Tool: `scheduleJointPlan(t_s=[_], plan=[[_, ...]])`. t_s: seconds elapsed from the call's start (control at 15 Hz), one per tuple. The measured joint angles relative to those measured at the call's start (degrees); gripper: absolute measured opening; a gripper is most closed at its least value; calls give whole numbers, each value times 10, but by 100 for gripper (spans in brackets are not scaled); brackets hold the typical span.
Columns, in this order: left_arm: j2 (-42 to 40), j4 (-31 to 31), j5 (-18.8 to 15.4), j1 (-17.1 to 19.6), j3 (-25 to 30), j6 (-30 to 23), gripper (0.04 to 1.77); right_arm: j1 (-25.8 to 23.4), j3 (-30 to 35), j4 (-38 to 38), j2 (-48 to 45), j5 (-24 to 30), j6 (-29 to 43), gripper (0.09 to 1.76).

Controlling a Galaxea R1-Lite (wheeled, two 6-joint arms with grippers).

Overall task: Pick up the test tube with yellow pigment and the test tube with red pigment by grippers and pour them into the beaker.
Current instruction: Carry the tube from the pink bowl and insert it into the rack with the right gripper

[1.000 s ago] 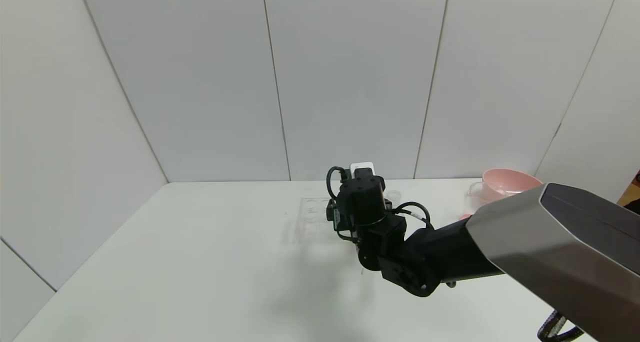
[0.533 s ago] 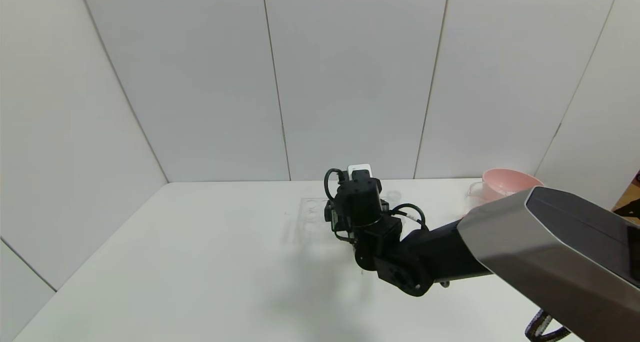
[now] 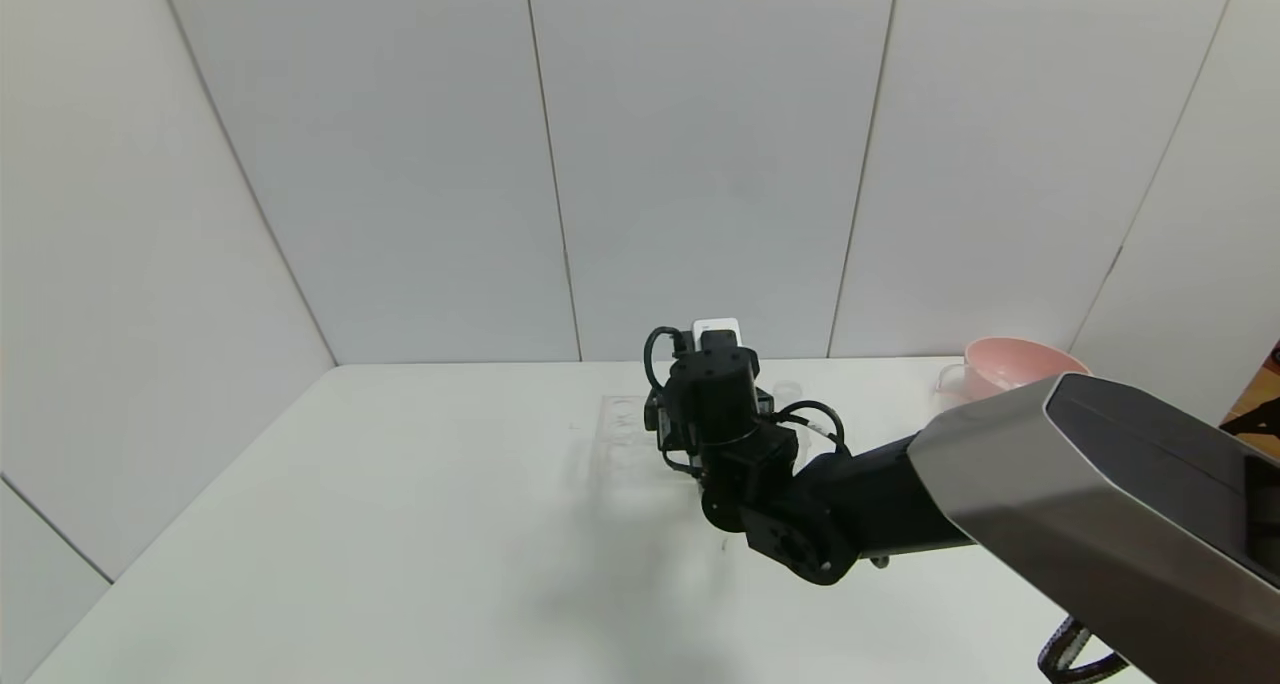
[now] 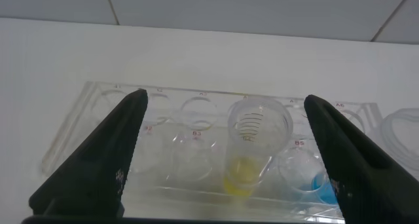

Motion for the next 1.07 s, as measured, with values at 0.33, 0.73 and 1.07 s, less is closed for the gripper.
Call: scheduleJointPlan(t_s=[0.33, 0.73, 1.07], plan=[[0, 0, 0, 0, 0, 0, 172, 12, -1, 6, -2, -9, -11, 171], [0, 0, 0, 0, 0, 0, 172, 12, 16, -42, -10, -9, -24, 171], [0, 0, 0, 0, 0, 0, 172, 14, 43, -64, -15, -7, -42, 171]])
